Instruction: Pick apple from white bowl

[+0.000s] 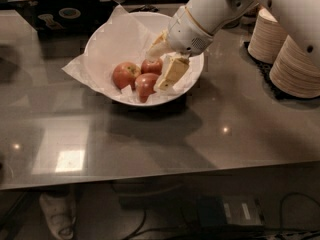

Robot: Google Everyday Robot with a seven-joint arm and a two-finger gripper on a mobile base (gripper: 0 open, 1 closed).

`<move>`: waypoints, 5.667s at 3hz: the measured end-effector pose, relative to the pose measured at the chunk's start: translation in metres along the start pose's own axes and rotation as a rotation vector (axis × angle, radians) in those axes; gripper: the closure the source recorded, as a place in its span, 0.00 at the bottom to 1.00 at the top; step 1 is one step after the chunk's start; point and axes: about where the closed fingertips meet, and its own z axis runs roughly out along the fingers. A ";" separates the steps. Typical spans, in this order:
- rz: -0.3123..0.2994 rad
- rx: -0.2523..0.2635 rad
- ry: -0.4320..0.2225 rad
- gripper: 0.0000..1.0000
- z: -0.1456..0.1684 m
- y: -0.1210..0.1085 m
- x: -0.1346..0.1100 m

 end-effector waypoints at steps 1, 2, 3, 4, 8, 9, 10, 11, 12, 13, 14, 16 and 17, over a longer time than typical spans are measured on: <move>0.008 -0.018 0.002 0.37 0.008 0.001 0.001; 0.020 -0.038 0.009 0.37 0.019 0.002 0.003; 0.025 -0.032 0.021 0.36 0.024 -0.003 0.005; 0.030 -0.030 0.034 0.34 0.032 -0.006 0.007; 0.076 -0.032 0.058 0.35 0.041 -0.008 0.017; 0.088 -0.032 0.066 0.36 0.041 -0.007 0.019; 0.088 -0.032 0.066 0.34 0.040 -0.007 0.017; 0.119 -0.032 0.093 0.35 0.032 0.011 0.026; 0.121 -0.033 0.095 0.42 0.033 0.012 0.027; 0.146 -0.035 0.108 0.61 0.036 0.018 0.036; 0.157 -0.029 0.106 0.84 0.036 0.016 0.037; 0.157 -0.030 0.100 1.00 0.036 0.016 0.036; 0.152 -0.025 0.006 1.00 0.026 0.011 0.030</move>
Offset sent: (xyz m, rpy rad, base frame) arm 0.0004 0.0101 -0.0272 -0.0329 0.0636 0.0004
